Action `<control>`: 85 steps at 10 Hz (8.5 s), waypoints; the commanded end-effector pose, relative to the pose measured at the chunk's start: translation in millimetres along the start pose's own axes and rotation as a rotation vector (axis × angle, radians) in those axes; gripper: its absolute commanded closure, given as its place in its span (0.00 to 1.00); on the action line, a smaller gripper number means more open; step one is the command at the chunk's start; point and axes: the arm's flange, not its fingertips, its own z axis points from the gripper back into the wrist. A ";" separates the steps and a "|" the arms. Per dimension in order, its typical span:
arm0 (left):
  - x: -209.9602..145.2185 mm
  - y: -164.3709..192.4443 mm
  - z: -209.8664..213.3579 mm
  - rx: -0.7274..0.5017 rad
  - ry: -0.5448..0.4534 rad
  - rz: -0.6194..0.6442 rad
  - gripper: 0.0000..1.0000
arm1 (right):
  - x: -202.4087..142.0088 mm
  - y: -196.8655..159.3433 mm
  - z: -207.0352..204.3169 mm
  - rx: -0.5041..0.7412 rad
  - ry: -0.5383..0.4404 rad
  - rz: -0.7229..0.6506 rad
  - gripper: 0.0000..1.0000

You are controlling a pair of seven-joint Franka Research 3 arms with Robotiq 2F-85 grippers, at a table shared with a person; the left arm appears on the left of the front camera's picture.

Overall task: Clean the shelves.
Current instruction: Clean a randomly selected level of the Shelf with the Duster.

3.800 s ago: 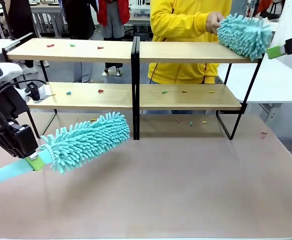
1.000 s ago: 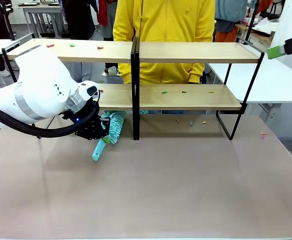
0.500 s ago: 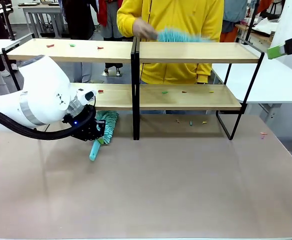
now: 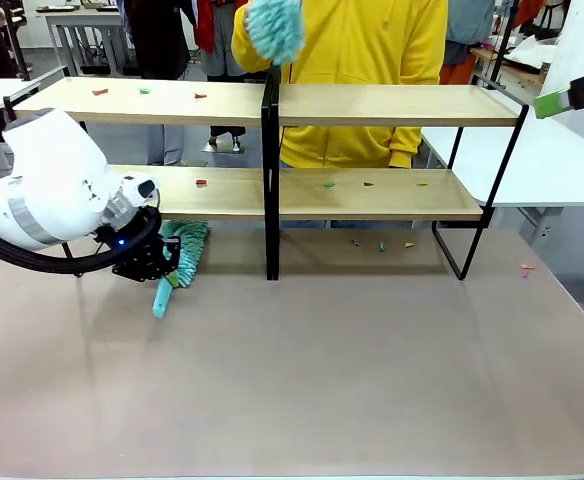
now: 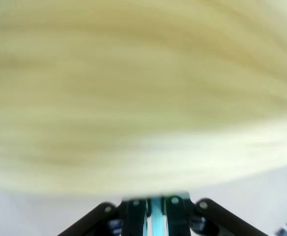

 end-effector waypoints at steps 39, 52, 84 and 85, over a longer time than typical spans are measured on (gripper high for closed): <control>-164.3 308.5 214.7 -0.339 0.494 -1.127 0.88 | 0.4 0.2 0.2 0.001 -0.001 0.000 0.00; -185.2 461.0 295.1 -0.721 -0.119 -0.544 0.88 | 0.4 0.2 0.2 0.001 -0.001 0.000 0.00; -195.7 176.4 188.7 -0.248 0.401 -0.399 0.88 | 0.4 0.2 0.2 0.001 -0.001 0.000 0.00; -194.3 155.7 179.4 -0.264 0.341 -0.347 0.88 | 0.4 0.2 0.2 0.001 -0.001 0.000 0.00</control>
